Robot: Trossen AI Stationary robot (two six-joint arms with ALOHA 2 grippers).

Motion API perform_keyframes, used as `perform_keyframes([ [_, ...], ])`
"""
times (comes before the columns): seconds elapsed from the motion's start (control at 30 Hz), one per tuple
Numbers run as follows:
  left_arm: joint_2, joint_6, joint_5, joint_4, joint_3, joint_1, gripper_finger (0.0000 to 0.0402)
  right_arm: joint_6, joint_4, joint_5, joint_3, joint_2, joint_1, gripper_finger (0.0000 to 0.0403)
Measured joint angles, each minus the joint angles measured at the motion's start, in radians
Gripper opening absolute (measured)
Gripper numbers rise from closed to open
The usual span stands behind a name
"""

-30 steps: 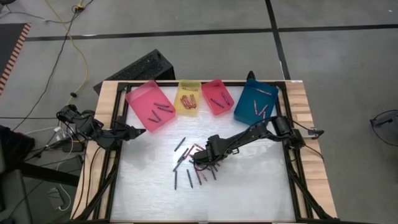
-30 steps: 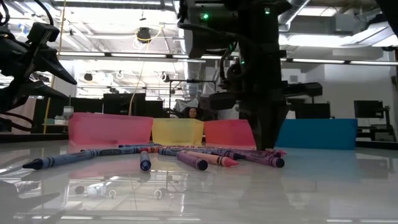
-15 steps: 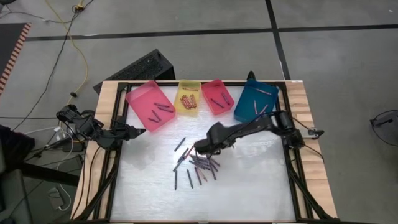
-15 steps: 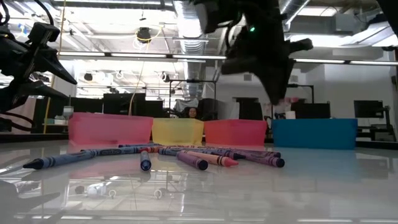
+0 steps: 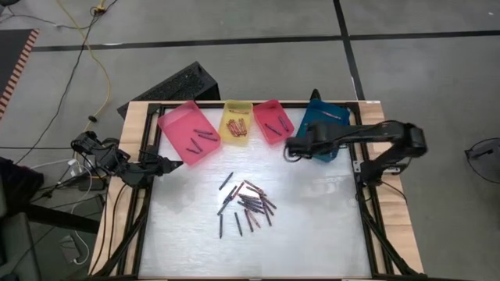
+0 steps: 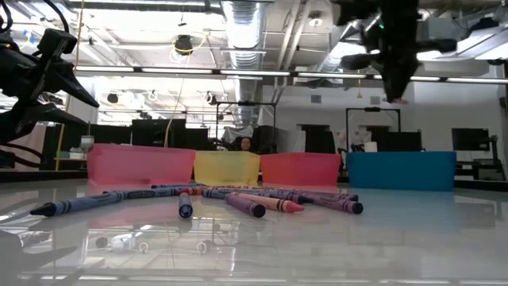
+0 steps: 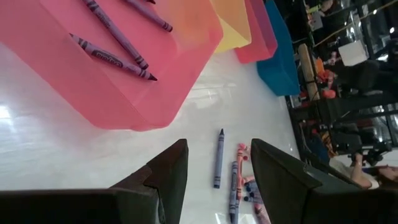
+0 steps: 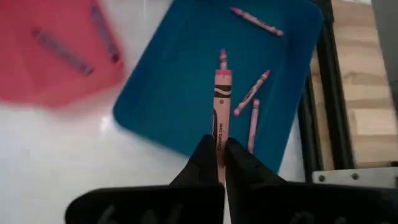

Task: Sort crayons
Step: Put the pink crayon into the blue bin

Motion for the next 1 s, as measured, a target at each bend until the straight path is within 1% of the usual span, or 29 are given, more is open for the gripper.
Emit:
perform_keyframes([
  [0.13,0.0,-0.017,-0.028,0.0,0.0,0.0,0.0165,0.02,0.157,0.023,-0.148,-0.095,-0.08,0.0008],
  [0.2,0.0,-0.019,-0.038,0.0,0.0,0.0,0.0165,-0.012,0.266,0.023,-0.223,-0.121,-0.119,0.0008],
  [0.4,0.0,-0.03,-0.035,0.0,0.0,0.0,0.0165,-0.166,0.595,0.013,-0.418,-0.122,-0.235,0.0009],
  [0.47,0.0,-0.038,-0.033,0.0,0.0,0.0,0.0165,-0.189,0.656,0.012,-0.454,-0.109,-0.271,0.0009],
  [0.67,0.0,-0.046,-0.032,0.0,0.0,0.0,0.0165,-0.189,0.654,0.007,-0.467,-0.096,-0.364,0.0009],
  [0.77,0.0,-0.047,-0.032,0.0,0.0,0.0,0.0165,-0.188,0.654,-0.02,-0.467,-0.096,-0.397,0.0011],
  [0.87,0.0,-0.046,-0.031,0.0,0.0,0.0,0.0165,-0.189,0.655,-0.042,-0.467,-0.096,-0.419,0.0028],
  [1.0,0.0,-0.037,-0.031,0.0,0.0,0.0,0.0165,-0.19,0.655,-0.044,-0.467,-0.096,-0.424,0.0066],
])
